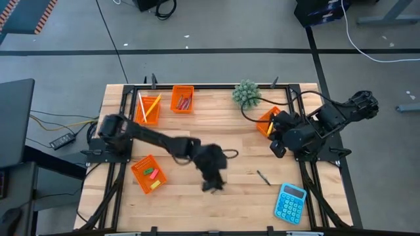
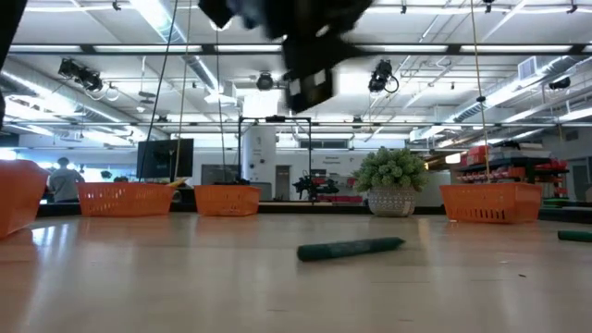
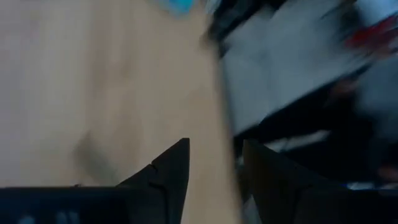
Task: Sort crayons/erasers/pens/pencils in bins
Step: Put the left green crayon into the middle orange bin
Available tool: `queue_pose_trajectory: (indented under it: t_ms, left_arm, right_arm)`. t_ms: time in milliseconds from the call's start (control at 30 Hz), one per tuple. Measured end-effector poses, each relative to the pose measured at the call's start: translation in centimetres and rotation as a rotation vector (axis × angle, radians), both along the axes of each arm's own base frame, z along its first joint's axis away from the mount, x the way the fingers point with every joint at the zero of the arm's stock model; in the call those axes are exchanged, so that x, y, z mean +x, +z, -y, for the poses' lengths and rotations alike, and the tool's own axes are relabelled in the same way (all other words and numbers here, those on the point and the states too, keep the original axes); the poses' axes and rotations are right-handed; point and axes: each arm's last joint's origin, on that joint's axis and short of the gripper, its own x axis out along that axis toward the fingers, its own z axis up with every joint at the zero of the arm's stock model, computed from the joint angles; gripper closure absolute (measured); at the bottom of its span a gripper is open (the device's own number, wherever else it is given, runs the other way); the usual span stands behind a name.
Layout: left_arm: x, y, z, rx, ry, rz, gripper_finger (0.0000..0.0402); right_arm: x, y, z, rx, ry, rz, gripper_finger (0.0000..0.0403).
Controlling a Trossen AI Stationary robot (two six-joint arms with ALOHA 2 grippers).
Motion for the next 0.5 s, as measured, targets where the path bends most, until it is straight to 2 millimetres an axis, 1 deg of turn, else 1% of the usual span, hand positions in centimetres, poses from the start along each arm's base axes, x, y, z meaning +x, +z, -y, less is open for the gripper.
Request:
queue_pose_trajectory:
  t_ms: [67, 133, 200, 267, 433, 500]
  left_arm:
    - [1.3, -0.5, 2.2, -0.089, 0.026, 0.096, 0.0245]
    - [2.0, -2.1, 4.1, -0.111, 0.049, 0.136, 0.0248]
    - [2.3, -4.3, 5.7, -0.069, 0.075, 0.100, 0.0253]
    - [2.4, -6.2, 7.0, -0.039, 0.065, 0.067, 0.0259]
    - [3.6, -10.1, 9.8, 0.033, -0.017, 0.073, 0.0273]
    - [4.0, -11.1, 10.5, 0.060, -0.039, 0.070, 0.0278]
  right_arm:
    - [-0.1, -0.1, 0.1, -0.021, 0.019, -0.018, 0.0309]
    - [-0.3, -0.1, 0.1, -0.043, 0.043, -0.038, 0.0309]
    - [-0.3, -0.1, 0.2, -0.060, 0.066, -0.050, 0.0309]
    - [-0.3, -0.1, 0.2, -0.071, 0.083, -0.053, 0.0309]
    - [-0.3, -0.1, 0.2, -0.083, 0.104, -0.058, 0.0309]
    - [-0.3, -0.1, 0.1, -0.069, 0.094, -0.056, 0.0309]
